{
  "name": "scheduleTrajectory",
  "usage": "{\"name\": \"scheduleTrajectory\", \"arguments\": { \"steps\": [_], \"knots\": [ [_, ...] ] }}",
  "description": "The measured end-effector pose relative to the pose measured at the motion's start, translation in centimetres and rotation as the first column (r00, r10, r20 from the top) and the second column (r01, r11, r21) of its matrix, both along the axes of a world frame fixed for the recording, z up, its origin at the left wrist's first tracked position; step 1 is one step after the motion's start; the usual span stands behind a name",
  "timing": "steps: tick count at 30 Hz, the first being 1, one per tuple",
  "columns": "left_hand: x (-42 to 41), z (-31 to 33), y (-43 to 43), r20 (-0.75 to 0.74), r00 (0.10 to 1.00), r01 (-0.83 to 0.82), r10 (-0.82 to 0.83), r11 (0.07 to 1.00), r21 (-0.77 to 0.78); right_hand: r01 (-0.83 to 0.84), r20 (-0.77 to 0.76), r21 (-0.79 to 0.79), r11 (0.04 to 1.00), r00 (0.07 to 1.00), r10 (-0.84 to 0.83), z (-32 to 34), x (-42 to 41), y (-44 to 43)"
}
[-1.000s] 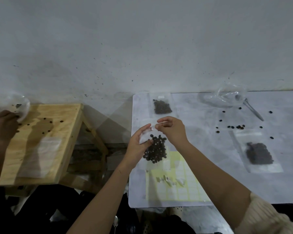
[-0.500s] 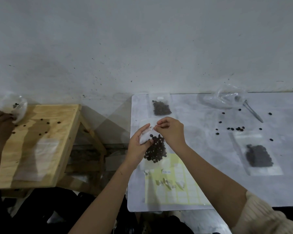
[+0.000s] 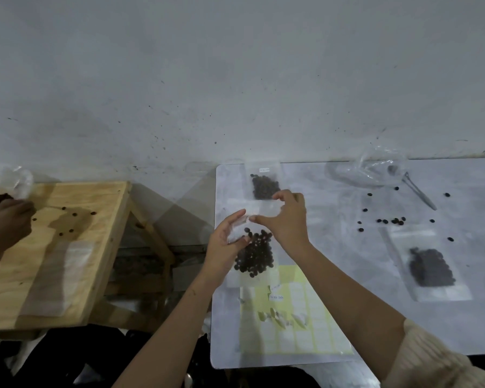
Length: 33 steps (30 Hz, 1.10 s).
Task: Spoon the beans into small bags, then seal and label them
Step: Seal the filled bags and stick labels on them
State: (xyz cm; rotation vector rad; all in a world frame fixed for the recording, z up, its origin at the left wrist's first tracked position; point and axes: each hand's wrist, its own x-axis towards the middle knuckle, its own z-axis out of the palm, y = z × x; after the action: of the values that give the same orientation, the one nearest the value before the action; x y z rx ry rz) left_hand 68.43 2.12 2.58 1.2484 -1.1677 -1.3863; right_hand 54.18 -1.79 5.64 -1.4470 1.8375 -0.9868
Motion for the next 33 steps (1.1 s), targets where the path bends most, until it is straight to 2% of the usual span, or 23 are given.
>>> {"name": "scheduleTrajectory", "arguments": {
  "steps": [2, 4, 7, 13, 20, 27, 33],
  "knots": [
    [0.0, 0.2, -0.4, -0.051, 0.998, -0.032, 0.034, 0.999, 0.032, -0.011, 0.083, 0.109, 0.994, 0.997, 0.002, 0.5, -0.6, -0.2],
    [-0.4, 0.8, -1.1, -0.143, 0.985, -0.088, 0.096, 0.994, 0.064, -0.064, 0.258, 0.209, 0.976, 0.966, 0.008, 1.0, -1.1, -0.3],
    [-1.4, 1.5, -2.3, -0.210, 0.959, -0.170, 0.191, 0.979, 0.114, -0.085, 0.376, 0.219, 0.972, 0.927, -0.004, 1.3, -1.7, -0.6],
    [-3.6, 1.6, -5.1, -0.127, 0.948, -0.281, 0.293, 0.954, 0.103, -0.063, 0.373, 0.179, 0.982, 0.928, -0.009, 1.2, -2.9, -3.0],
    [-6.2, 0.6, -9.1, -0.008, 0.949, -0.314, 0.316, 0.945, 0.095, -0.037, 0.414, 0.192, 0.981, 0.909, -0.047, -0.6, -5.1, -6.5],
    [-6.9, -0.9, -14.8, 0.099, 0.927, -0.373, 0.362, 0.919, 0.132, -0.161, 0.386, 0.302, 0.940, 0.922, 0.034, -3.6, -6.9, -9.8],
    [-7.5, -2.6, -19.5, 0.348, 0.908, -0.310, 0.232, 0.932, 0.188, -0.003, 0.297, 0.215, 0.977, 0.953, -0.062, -5.7, -7.1, -12.3]
  ]
}}
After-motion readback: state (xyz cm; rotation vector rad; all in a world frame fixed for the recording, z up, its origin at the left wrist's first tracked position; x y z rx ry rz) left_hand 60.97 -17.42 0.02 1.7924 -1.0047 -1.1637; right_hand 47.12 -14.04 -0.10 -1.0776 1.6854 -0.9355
